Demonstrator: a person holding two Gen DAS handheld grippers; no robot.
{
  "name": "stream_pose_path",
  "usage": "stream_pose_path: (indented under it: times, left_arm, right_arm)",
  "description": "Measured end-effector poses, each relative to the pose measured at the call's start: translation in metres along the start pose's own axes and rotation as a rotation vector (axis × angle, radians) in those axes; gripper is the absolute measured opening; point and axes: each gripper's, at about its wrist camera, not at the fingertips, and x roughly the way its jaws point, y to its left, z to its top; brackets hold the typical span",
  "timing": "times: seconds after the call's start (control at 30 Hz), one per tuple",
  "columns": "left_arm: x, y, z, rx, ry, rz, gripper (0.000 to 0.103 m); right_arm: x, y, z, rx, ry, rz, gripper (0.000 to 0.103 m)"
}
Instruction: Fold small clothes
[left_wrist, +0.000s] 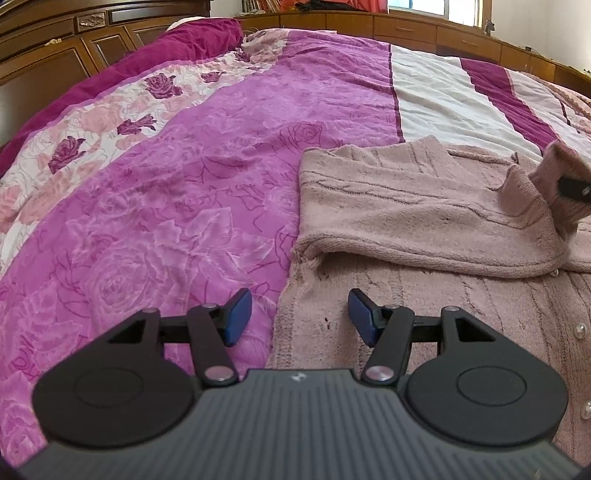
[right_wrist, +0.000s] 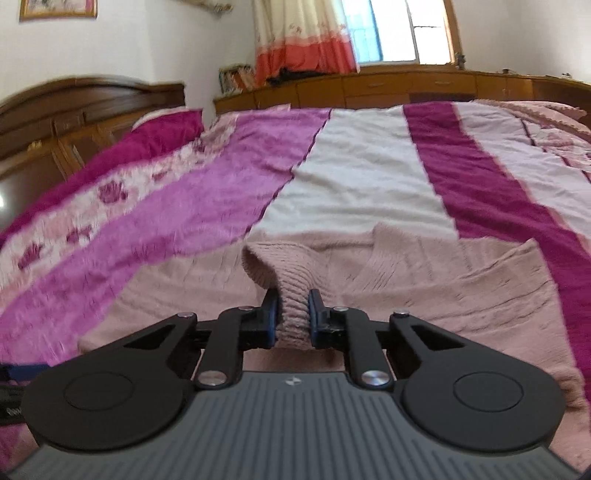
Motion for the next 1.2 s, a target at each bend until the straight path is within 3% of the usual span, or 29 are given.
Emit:
stream_pose_path:
  times: [0.2,0.43,0.6,0.87,1.1,1.13,1.17,1.2]
  left_arm:
    - [-0.004,0.002,0.003,-0.011,-0.01,-0.009,0.06]
    - [-0.006,0.013,0.024,-0.044,-0.031,-0.034,0.06]
    - [0.01,0.02,0.049,-0.101,-0.039,-0.064,0.06]
    - [0.075,0.018,0.078,-0.214,0.026,-0.157,0.06]
    - [0.116,0.025,0.085,-0.38,0.054,-0.237,0.058]
    - [0.117,0.026,0.084,-0.391,0.048,-0.25,0.056]
    - [0.117,0.025,0.083,-0.388,0.039,-0.255,0.042]
    - [0.118,0.024,0.082,-0.375,0.032,-0.257,0.022]
  right_arm:
    - [-0.026,-0.034,0.022,0.118,-0.059,-0.009,0.017]
    - [-0.041,-0.088,0.034,0.252,-0.062,-0.036,0.017]
    - [-0.043,-0.115,0.018,0.311,-0.035,-0.049,0.017]
    - [-0.038,-0.132,-0.021,0.361,0.032,-0.064,0.017]
    - [-0.029,-0.146,-0.038,0.421,0.077,-0.051,0.018]
    - [-0.028,-0.147,-0.039,0.423,0.077,-0.048,0.018]
    - [-0.027,-0.148,-0.039,0.425,0.079,-0.047,0.019]
    - [-0.026,-0.148,-0.04,0.427,0.08,-0.048,0.019]
